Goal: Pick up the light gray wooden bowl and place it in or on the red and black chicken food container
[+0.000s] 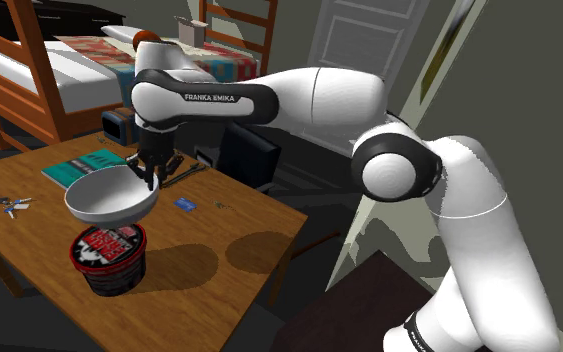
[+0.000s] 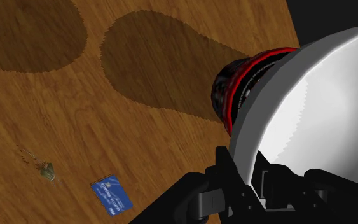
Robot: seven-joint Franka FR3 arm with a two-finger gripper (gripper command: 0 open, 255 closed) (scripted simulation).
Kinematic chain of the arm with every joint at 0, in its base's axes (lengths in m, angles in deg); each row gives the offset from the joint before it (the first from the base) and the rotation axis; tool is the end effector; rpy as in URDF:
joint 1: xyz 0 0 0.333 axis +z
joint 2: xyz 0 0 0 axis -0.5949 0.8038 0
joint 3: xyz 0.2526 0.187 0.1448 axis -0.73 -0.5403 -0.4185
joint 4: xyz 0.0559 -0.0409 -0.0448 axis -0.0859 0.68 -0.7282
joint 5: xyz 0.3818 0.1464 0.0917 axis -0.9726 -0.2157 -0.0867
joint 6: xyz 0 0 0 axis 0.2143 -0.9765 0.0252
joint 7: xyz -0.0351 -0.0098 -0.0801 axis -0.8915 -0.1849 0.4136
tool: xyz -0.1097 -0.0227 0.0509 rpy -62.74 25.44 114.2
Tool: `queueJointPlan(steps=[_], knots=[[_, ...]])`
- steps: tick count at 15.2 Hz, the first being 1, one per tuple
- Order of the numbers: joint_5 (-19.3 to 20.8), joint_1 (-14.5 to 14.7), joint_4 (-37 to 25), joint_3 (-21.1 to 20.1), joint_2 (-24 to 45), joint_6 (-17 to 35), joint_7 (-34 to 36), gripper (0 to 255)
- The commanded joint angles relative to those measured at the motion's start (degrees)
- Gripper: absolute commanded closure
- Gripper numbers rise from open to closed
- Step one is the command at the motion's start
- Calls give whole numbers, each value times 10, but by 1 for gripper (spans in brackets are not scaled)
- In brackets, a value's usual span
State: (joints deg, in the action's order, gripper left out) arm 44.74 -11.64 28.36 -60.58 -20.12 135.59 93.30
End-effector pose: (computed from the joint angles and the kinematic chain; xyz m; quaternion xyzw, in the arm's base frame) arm 0.7072 0.4048 0.3840 -0.9984 0.0014 0.0066 0.0557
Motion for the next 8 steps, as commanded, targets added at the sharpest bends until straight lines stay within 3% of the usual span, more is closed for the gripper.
queueJointPlan(steps=[1,2,8], knots=[[6,21,-89,0,50,-37,19,255],[9,34,-161,0,90,-67,27,255],[8,31,-99,1,82,-15,25,255]])
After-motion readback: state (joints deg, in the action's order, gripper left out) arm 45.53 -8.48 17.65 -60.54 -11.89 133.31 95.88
